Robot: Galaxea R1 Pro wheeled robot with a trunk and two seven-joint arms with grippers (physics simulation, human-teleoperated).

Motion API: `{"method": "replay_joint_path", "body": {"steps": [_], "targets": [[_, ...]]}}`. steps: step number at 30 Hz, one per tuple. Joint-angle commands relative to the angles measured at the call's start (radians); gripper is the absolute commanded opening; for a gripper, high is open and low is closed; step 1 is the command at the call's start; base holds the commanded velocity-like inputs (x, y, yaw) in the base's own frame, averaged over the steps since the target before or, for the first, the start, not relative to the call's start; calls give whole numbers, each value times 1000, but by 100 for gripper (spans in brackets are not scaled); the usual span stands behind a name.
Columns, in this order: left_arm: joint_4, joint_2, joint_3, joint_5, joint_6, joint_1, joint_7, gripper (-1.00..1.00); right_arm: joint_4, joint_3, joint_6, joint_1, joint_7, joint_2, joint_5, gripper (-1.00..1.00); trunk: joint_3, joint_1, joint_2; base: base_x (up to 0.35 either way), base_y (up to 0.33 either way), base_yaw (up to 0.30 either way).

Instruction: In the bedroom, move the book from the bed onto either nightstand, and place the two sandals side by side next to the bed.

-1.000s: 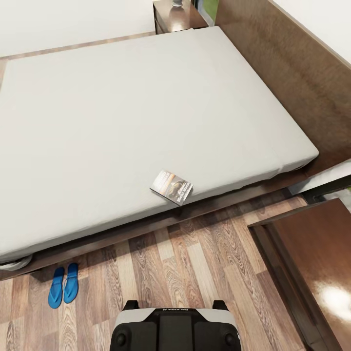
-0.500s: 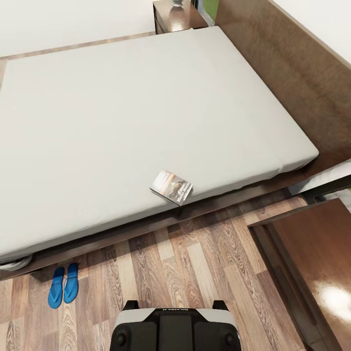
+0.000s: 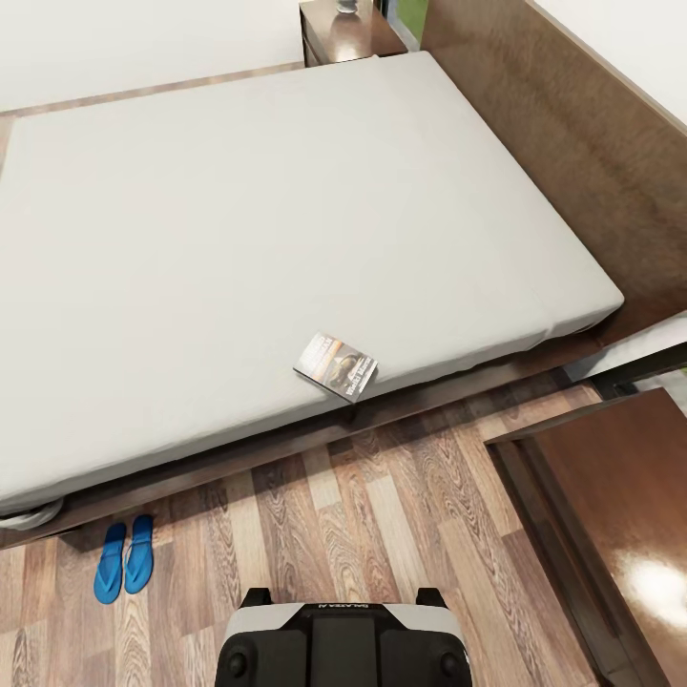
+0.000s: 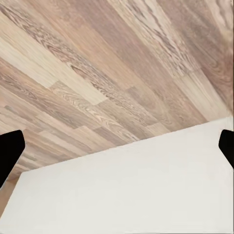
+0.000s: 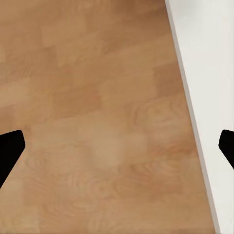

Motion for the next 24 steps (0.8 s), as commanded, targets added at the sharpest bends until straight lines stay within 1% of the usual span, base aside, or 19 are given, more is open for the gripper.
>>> {"method": "replay_joint_path", "body": {"steps": [1,4,8,15,24], "targets": [[-1,0,-7,9,-1,2,-23,100,-2,-8,0,1,5,0,3,100,0,0,0,0,0,0],[-1,0,-5,10,-4,6,-85,100,-2,-8,0,1,5,1,4,100,0,0,0,0,0,0],[-1,0,-3,11,-6,9,-127,100,-2,-8,0,1,5,1,4,100,0,0,0,0,0,0],[-1,-1,-2,12,-8,11,-148,100,-2,-8,0,1,5,1,4,100,0,0,0,0,0,0],[-1,0,-1,12,-10,12,-151,100,-2,-9,-1,1,4,-2,3,100,0,0,0,0,0,0]]}}
